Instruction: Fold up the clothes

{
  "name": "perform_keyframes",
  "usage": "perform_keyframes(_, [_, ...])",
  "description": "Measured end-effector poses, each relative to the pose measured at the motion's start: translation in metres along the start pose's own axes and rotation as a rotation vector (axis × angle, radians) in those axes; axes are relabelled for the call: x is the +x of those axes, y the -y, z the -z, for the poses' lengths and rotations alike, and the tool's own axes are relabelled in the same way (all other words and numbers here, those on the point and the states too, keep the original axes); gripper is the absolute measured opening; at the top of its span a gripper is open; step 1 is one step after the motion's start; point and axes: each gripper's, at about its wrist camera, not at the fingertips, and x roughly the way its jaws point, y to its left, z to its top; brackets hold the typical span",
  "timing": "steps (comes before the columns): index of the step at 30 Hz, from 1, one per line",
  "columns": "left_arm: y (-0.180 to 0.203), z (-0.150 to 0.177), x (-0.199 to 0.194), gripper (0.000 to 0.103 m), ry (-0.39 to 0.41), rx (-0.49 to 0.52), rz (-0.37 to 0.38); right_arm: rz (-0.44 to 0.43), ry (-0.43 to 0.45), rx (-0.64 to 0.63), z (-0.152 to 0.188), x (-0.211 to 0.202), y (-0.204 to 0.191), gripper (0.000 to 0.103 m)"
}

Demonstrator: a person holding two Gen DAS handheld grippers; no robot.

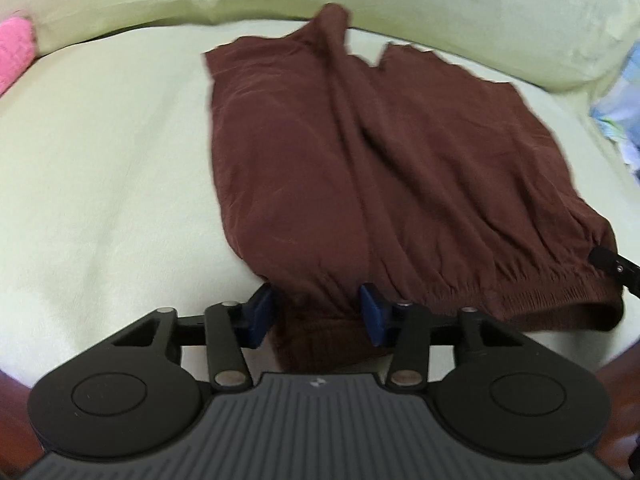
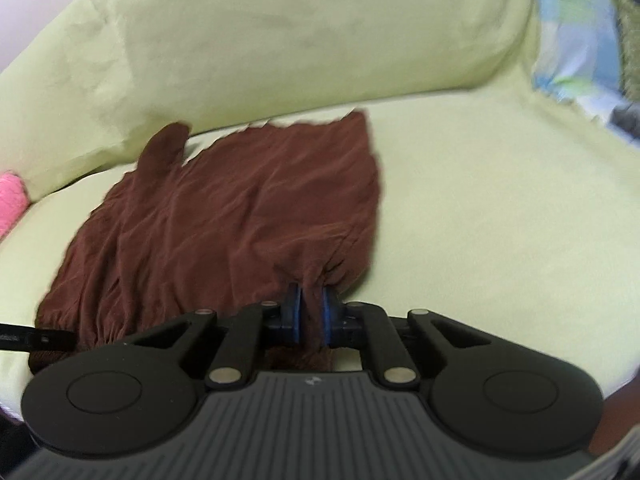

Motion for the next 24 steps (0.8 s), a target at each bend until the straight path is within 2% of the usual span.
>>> perform_keyframes(3, [0.014,0.004,-0.004,0.053,-0.004,0.07,-0.051,0.03,-0.064,0.021,0.004,-0.001,0.017,0.007])
perform_keyframes(6, [0.012,0.009,-0.007,0.055,-0.019,0.082,-0.081,-0.031,-0.152,0.044,0.011,0.004,0.017,0.014])
perform_keyframes(7, [0.009,0.01,-0.009,0.055,-0.022,0.078,-0.08,-0.023,-0.154,0.029,0.01,0.001,0.015,0.023])
perform_keyframes(8, [0.006,0.011,-0.012,0.055,-0.026,0.073,-0.08,-0.015,-0.156,0.014,0.01,-0.002,0.013,0.038])
perform_keyframes(9, [0.003,0.012,-0.016,0.055,-0.027,0.071,-0.083,-0.011,-0.148,0.012,0.007,-0.005,0.013,0.045])
perform_keyframes(10, [0.0,0.013,-0.021,0.055,-0.026,0.073,-0.089,-0.012,-0.123,0.032,0.001,-0.011,0.018,0.058])
perform_keyframes(11, [-0.002,0.013,-0.025,0.055,-0.024,0.077,-0.097,-0.013,-0.104,0.047,-0.004,-0.015,0.021,0.066])
perform_keyframes(14, [0.0,0.012,-0.037,0.051,0.007,0.108,-0.155,-0.033,-0.034,0.073,-0.025,-0.018,0.034,0.066])
perform_keyframes(15, [0.003,0.008,-0.044,0.051,0.028,0.12,-0.138,-0.032,-0.019,0.069,-0.032,-0.016,0.038,0.066])
perform_keyframes(17, [0.014,0.002,-0.054,0.051,0.063,0.146,-0.093,-0.034,-0.004,0.069,-0.045,-0.009,0.046,0.062])
perform_keyframes(18, [0.026,-0.002,-0.057,0.051,0.085,0.182,-0.048,-0.045,-0.004,0.076,-0.048,-0.006,0.049,0.06])
perform_keyframes(21, [0.067,-0.007,-0.053,0.051,0.104,0.318,0.055,-0.079,-0.02,0.115,-0.051,0.003,0.058,0.057])
perform_keyframes(24, [0.117,0.001,-0.043,0.051,0.128,0.495,0.117,-0.112,-0.05,0.172,-0.043,0.005,0.071,0.057])
